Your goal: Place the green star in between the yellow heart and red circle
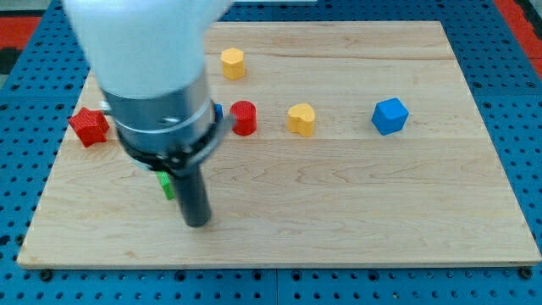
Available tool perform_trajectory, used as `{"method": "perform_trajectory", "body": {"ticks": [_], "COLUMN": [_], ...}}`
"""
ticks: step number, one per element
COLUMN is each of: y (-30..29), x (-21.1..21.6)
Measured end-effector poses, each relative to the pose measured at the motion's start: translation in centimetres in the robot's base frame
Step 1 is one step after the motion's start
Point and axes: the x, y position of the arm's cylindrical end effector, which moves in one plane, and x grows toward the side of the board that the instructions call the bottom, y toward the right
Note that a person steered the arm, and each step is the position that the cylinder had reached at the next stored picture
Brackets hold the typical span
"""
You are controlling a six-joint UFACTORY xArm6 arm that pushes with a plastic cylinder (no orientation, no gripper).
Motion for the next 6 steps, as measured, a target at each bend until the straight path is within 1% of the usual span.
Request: {"method": "perform_trajectory", "body": {"ticks": [1, 2, 3, 4, 5, 6], "y": [-3.6, -6.4, -11.6, -9.0, 0.5, 8.8], "x": [-4.2, -6.0, -6.5, -8.2, -7.2, -6.9]}}
